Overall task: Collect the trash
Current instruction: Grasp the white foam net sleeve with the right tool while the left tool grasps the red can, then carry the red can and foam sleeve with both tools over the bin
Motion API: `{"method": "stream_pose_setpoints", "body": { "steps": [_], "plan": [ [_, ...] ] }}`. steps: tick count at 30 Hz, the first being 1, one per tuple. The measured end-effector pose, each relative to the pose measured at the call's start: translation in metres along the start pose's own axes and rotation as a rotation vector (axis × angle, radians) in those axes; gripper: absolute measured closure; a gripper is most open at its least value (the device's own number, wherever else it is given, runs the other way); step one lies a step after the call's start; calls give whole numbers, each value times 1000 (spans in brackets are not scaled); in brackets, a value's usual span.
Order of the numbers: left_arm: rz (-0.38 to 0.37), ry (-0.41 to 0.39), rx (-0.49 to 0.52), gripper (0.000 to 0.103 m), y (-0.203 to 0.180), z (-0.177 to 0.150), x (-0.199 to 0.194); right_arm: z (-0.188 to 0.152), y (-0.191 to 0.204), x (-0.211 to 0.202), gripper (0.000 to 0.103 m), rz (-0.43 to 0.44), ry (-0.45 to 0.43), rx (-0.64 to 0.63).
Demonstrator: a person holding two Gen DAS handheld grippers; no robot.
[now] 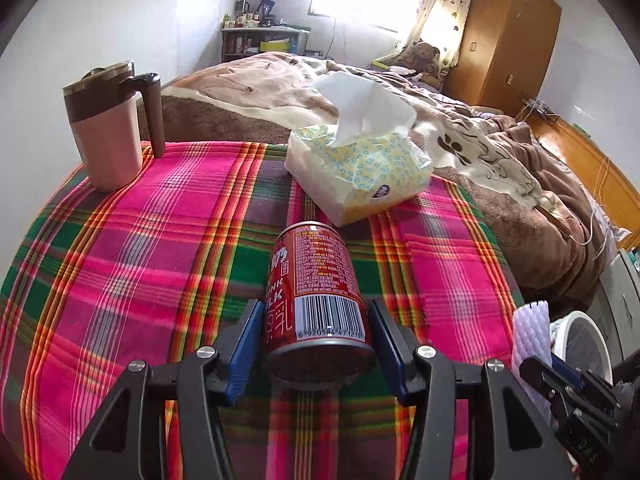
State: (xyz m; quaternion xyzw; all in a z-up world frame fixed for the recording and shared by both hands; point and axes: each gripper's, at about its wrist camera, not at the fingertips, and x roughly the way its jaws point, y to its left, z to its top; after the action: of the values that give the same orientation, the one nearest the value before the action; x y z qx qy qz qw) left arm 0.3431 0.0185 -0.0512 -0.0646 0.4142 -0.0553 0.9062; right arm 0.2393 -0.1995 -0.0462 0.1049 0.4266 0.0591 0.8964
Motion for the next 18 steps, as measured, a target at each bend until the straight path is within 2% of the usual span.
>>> {"method": "stream_pose_setpoints", "body": {
  "steps": [18],
  "plan": [
    [-73, -90, 69, 51, -39, -45, -80, -18, -8, -57, 74, -7, -98, 4]
  ]
}}
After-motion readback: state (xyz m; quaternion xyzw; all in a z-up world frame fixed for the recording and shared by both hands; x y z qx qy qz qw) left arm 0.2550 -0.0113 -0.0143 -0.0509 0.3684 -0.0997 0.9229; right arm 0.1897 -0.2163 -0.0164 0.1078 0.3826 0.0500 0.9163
